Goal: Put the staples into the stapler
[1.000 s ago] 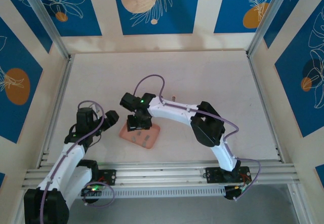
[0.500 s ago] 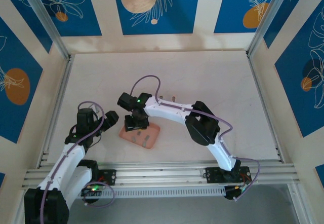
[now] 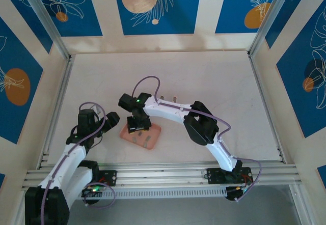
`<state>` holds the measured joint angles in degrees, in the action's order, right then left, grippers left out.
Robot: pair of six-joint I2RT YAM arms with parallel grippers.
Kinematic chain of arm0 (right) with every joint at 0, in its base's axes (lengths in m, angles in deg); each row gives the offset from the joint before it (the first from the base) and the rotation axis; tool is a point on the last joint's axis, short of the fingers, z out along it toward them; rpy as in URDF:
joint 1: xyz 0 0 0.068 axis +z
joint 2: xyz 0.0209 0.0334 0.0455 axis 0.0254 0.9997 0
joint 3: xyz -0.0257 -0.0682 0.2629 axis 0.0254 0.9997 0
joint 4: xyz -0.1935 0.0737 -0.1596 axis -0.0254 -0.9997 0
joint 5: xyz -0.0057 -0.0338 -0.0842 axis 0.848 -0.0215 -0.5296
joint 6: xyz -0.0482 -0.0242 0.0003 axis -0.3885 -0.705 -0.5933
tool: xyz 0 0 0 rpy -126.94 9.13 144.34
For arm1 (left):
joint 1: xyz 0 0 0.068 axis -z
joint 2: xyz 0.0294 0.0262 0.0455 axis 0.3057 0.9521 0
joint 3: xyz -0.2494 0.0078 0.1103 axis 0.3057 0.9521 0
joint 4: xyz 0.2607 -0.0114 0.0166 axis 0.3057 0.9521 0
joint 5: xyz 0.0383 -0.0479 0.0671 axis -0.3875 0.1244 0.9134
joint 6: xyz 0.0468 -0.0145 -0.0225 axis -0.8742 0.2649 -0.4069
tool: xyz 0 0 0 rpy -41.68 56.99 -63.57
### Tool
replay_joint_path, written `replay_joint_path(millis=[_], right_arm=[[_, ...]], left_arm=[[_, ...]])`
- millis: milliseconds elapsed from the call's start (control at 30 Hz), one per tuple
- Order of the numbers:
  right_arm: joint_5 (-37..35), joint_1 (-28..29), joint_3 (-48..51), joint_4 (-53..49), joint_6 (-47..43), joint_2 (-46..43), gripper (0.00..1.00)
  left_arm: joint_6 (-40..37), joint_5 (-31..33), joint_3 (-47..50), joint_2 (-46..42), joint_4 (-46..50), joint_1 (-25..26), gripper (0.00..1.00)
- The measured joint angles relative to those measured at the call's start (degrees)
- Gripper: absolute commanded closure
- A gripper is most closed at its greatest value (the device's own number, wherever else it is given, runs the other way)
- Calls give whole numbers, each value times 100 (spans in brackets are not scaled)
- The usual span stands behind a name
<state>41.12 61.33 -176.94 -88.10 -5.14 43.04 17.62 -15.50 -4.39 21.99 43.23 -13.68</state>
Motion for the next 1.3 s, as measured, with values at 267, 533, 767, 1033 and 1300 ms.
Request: replay_joint_path(millis=[267, 533, 767, 1033, 1300], right_arm=[[-28, -31, 597, -258, 295, -361, 52], [197, -262, 918, -420, 896, -656, 51], [562, -415, 883, -452, 1132, -511, 49], [866, -413, 761, -549, 1174, -94, 53], [907, -426, 660, -588, 1169, 103, 56]], left_arm=[[-81, -448, 0, 570, -111, 0, 25], [-326, -881, -2, 872, -175, 0, 32], [-428, -1113, -2, 944, -280, 0, 32], [-498, -1180, -2, 1019, -323, 0, 32], [-516, -1196, -2, 1019, -402, 0, 32]])
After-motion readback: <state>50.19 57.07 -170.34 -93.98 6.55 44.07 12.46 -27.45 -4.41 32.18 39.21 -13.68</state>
